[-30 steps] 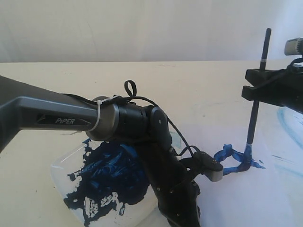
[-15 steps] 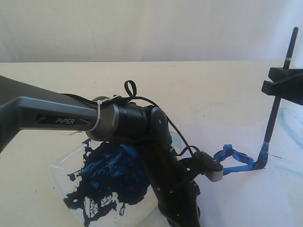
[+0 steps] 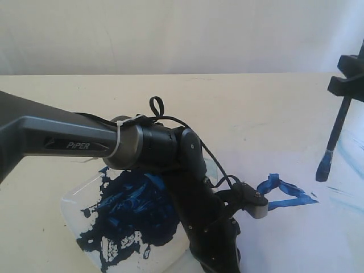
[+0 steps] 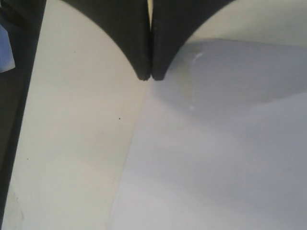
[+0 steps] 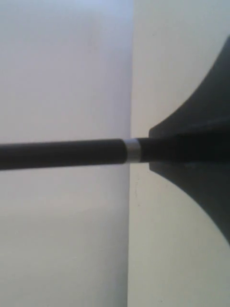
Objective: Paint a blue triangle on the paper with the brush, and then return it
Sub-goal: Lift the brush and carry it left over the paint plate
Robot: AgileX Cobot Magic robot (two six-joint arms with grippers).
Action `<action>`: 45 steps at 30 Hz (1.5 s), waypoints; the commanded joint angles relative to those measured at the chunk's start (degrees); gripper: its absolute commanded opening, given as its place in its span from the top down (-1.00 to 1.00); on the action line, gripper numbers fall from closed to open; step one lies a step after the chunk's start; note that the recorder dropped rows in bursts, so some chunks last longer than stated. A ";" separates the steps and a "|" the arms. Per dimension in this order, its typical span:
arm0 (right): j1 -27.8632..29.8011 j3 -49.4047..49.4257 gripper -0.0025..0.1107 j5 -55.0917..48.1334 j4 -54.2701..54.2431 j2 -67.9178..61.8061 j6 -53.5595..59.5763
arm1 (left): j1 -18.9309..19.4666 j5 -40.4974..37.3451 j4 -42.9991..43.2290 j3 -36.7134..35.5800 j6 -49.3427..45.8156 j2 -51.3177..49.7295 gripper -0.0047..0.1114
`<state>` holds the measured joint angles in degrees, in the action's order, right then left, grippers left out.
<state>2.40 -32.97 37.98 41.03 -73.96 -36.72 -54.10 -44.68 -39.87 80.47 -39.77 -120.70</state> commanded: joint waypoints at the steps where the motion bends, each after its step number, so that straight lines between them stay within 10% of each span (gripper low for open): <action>1: 0.63 0.31 0.96 -0.87 -0.21 5.25 -2.68 | 0.23 -0.22 -0.72 -0.35 -0.31 5.72 0.92; 19: 0.63 0.31 0.96 -13.47 1.23 18.78 -22.09 | 20.67 6.09 12.64 -0.70 8.29 38.82 0.92; 32: -1.80 0.31 0.96 -3.80 5.81 21.56 -32.98 | 35.50 7.46 14.25 -19.66 10.04 57.64 0.92; 45: -21.93 -14.01 0.96 -2.12 5.91 -3.43 -45.50 | 46.65 8.11 14.67 -36.03 11.34 74.09 0.92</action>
<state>-16.01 -44.01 38.03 46.65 -73.68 -80.82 -8.04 -35.19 -25.00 45.64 -29.48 -47.62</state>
